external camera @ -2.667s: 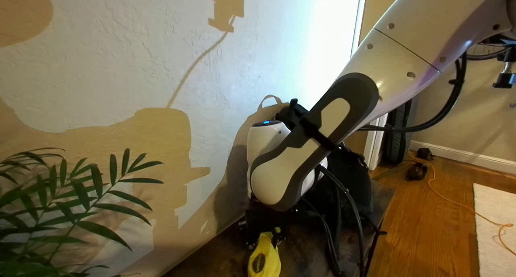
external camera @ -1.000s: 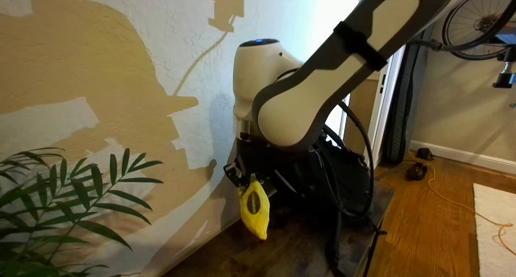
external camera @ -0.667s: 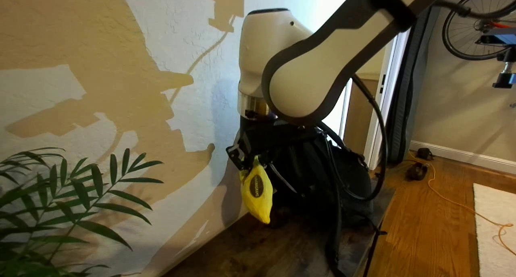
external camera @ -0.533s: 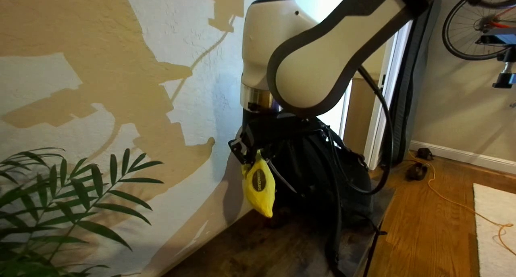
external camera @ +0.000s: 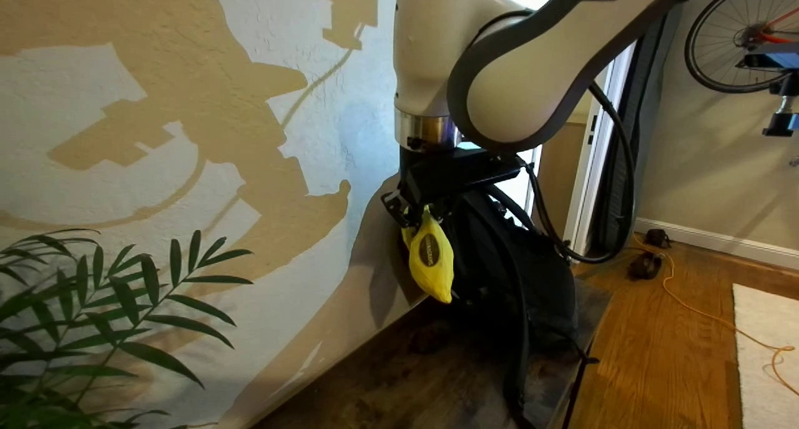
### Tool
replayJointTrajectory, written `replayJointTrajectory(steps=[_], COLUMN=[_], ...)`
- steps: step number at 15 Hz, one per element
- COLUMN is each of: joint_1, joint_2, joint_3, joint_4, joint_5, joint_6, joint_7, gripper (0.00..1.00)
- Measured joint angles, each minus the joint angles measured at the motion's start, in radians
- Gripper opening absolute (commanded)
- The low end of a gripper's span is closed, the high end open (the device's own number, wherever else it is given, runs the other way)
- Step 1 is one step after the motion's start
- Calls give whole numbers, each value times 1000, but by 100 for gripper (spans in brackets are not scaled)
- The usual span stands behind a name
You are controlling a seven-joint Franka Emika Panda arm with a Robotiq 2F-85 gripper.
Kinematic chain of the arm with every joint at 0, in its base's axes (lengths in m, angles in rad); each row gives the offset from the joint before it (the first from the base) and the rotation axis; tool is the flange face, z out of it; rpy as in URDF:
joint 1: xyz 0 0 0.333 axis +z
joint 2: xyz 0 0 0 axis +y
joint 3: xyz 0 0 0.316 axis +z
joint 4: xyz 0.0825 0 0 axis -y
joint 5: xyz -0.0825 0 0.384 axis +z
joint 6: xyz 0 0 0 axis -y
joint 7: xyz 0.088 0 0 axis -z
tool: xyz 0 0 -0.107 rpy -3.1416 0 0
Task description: Place the banana toy in the black backpack
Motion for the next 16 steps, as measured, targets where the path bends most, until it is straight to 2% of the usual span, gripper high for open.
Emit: replayJointTrajectory(steps=[8, 16], joint_1=[-68, -75], joint_2=[10, 76], joint_3=[-10, 3], joint_4=[1, 82], joint_5=[-107, -124], joint_6=[1, 13], joint_7=[19, 5], gripper=[9, 9])
